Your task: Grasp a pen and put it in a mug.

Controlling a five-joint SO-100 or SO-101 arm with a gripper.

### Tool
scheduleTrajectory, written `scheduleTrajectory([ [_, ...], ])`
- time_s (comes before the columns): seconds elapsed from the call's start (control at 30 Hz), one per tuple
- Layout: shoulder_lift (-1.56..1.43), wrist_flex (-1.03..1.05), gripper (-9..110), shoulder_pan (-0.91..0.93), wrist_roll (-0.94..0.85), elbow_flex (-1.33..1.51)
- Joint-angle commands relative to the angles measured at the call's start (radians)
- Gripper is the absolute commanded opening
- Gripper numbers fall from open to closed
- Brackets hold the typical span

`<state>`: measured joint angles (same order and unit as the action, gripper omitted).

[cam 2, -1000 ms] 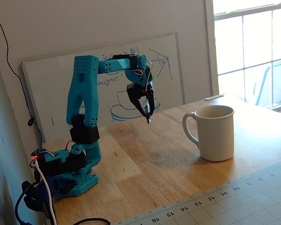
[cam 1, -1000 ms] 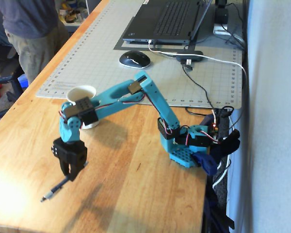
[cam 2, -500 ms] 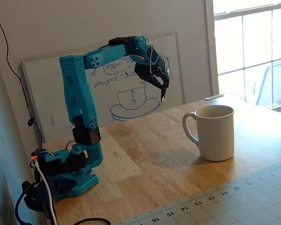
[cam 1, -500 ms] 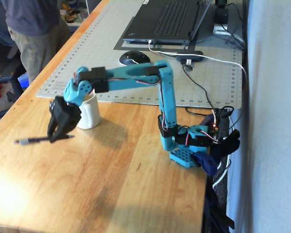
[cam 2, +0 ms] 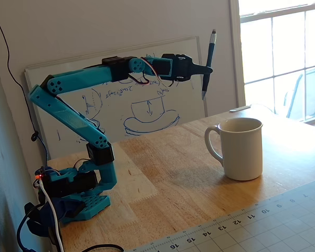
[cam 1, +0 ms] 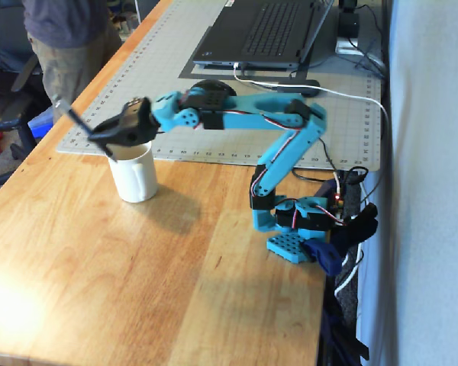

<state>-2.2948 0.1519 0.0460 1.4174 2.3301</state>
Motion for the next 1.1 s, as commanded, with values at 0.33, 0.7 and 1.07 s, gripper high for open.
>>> scheduleTrajectory([
  [0.33, -0.236, -0.472, 2, 0.114, 0.003, 0.374],
  [0.7, -0.087, -0.545, 2, 0.236, 0.000, 0.376],
  [1.07, 0.120, -0.571, 2, 0.239, 0.000, 0.245],
])
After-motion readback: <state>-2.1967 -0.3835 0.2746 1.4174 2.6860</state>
